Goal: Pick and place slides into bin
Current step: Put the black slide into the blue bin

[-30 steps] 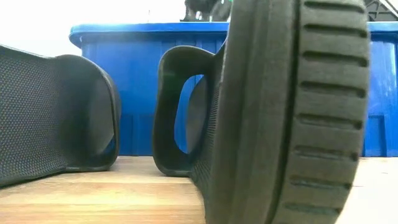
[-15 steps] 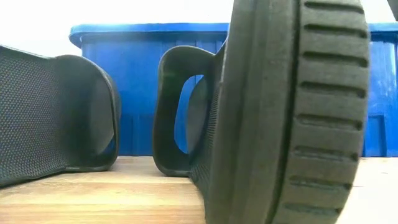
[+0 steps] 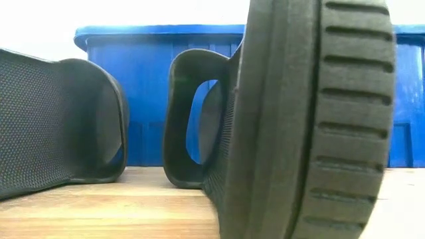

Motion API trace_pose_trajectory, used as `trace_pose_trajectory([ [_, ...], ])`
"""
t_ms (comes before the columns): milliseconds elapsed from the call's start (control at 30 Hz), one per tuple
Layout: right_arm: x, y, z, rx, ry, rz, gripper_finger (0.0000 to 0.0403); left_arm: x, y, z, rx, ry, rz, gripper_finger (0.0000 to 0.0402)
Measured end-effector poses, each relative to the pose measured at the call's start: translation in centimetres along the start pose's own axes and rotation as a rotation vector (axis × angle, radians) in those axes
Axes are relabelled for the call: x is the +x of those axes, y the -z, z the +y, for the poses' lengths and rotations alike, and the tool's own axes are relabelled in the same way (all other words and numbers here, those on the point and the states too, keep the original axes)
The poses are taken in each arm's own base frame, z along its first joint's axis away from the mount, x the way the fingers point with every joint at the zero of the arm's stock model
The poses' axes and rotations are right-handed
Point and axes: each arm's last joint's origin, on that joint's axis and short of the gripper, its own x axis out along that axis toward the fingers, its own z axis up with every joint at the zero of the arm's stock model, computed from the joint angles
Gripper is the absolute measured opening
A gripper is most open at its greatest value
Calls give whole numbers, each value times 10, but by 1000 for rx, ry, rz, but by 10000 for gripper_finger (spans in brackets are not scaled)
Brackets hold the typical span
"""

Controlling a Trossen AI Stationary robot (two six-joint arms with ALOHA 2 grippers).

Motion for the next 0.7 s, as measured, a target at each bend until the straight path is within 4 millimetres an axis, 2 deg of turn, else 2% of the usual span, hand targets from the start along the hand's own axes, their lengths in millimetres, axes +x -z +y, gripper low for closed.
trace_pose_trajectory([
  [100,-9,-3,16,9,12,18,225,6,6,-3,-54,45,49,327],
  [233,-18,-3,40,11,-69,27,225,13,13,-7,-70,67,105,327],
  [367,-26,15,63,-49,-80,179,225,17,16,-9,-79,79,122,327],
  [467,-28,29,75,33,-207,258,225,21,18,-9,-127,74,136,327],
  [600,-24,45,89,124,-435,274,225,24,20,-9,-153,67,146,327],
  [700,-20,60,88,135,-502,251,222,26,18,-8,-160,23,111,327],
])
